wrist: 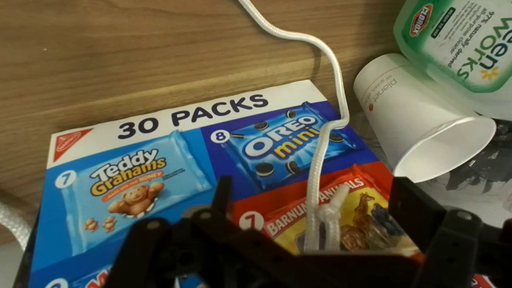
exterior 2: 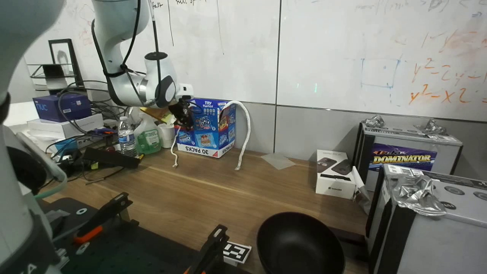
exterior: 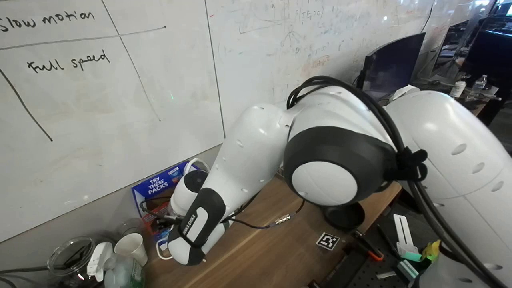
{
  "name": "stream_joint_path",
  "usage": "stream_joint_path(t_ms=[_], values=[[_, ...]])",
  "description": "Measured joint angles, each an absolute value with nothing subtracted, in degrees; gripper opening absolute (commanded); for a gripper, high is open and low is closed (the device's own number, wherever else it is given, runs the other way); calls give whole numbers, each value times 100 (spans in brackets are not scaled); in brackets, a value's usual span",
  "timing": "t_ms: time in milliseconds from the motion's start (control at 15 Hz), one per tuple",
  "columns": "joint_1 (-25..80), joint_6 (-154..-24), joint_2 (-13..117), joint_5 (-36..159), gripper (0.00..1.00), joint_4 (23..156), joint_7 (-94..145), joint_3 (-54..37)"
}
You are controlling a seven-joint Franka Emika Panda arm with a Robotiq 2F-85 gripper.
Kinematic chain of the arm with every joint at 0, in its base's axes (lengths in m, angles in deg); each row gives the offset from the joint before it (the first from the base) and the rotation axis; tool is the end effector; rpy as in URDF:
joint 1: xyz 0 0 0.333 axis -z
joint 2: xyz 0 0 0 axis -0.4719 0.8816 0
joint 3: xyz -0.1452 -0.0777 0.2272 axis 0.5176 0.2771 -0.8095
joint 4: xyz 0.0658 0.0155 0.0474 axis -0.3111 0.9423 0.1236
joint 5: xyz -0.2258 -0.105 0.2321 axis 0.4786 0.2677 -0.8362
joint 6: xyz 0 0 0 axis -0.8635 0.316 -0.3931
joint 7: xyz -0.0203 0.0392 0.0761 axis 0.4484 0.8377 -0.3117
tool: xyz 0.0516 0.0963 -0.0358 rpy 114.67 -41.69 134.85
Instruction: Put the ropes in the carton box
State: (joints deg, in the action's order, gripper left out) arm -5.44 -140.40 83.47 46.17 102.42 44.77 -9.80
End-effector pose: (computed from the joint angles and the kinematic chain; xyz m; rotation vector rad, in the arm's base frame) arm 0.5419 0.3068 0.1580 -2.7675 0.0984 -0.7248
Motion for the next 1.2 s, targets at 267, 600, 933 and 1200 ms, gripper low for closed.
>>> stream_joint_path(t_ms=[267,600,933,1200], values=[[-647,-14076,8394,4609,100,10186,4449,-851],[-670,-14081,8404,4609,58,10182,4391,-794],[-680,-14081,8434,4609,19,10179,4356,-744],[-682,-14072,8447,4609,0,10169,4341,-713]])
